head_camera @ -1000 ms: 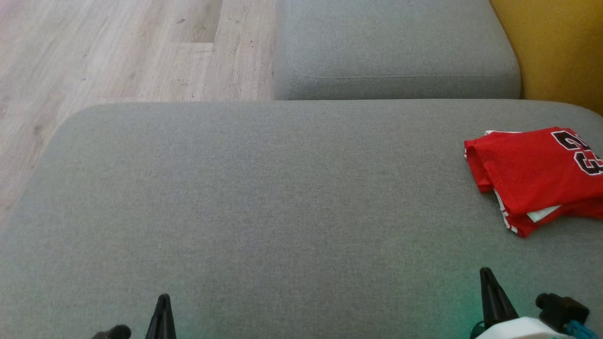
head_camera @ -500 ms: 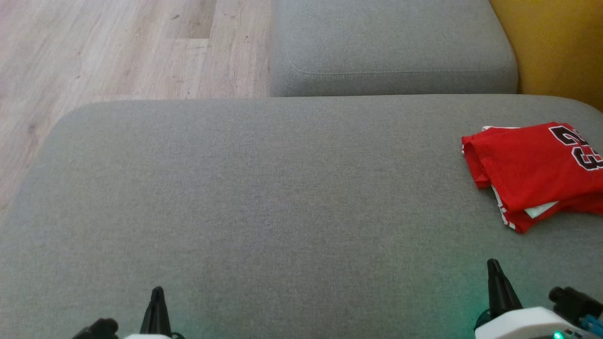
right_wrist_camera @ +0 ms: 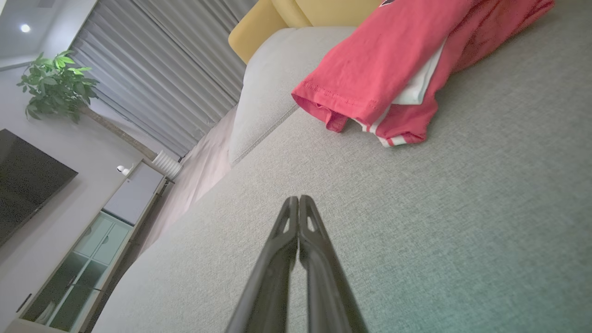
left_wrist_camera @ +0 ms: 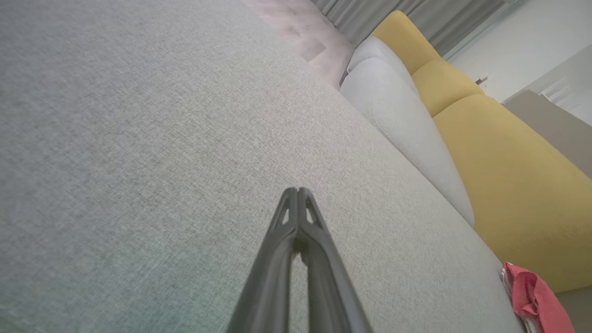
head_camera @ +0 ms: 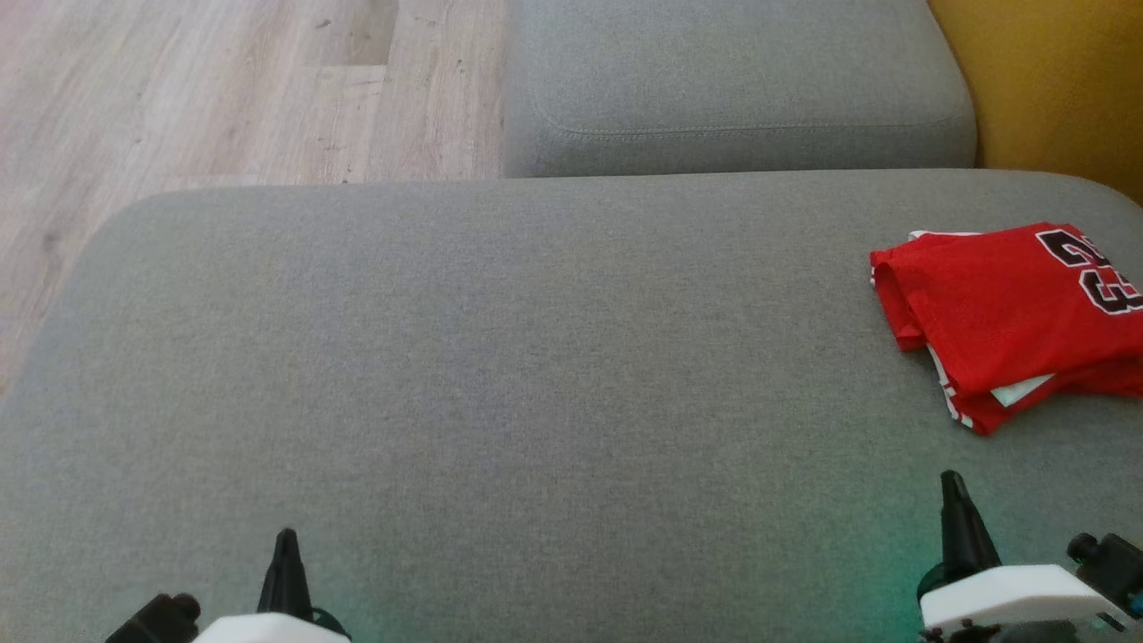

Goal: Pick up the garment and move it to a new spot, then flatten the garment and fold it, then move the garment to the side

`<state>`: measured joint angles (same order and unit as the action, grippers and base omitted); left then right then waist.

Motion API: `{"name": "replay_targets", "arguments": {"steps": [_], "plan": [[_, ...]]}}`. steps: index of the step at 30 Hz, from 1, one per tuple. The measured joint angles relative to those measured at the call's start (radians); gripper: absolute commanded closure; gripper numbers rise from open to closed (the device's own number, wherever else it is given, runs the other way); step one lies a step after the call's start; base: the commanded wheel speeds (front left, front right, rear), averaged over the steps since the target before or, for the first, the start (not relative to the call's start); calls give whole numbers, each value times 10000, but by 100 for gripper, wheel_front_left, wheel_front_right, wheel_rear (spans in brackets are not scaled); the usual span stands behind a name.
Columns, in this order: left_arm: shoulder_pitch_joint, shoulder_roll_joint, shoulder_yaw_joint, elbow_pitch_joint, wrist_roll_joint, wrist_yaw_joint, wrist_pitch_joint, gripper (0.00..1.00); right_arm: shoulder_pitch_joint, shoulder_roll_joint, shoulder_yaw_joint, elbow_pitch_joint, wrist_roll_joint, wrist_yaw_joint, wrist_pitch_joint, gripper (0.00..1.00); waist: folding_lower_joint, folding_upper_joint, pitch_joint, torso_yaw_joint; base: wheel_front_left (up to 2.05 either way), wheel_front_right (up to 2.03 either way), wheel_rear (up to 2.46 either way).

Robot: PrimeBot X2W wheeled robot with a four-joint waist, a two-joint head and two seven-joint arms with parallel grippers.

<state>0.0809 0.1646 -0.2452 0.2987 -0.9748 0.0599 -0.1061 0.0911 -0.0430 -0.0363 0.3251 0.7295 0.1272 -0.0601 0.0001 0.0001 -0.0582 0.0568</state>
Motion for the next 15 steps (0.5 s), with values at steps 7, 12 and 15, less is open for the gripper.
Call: {"name": "replay_targets", "arguments": {"steps": [7,12,15], "plan": [[-37,-130,278,-2,-593,-180,182,100,-71,0,-69,-19,792,0,180,100,0,0,57,-52,0,0,0],[-198,-186,545,-40,-1011,-265,318,100,-273,0,-117,-75,1367,0,280,100,0,0,97,-90,0,0,0],[-210,-222,614,-54,-1246,-353,412,100,-293,0,-159,-75,1716,0,357,100,0,0,121,-113,0,0,0]]}}
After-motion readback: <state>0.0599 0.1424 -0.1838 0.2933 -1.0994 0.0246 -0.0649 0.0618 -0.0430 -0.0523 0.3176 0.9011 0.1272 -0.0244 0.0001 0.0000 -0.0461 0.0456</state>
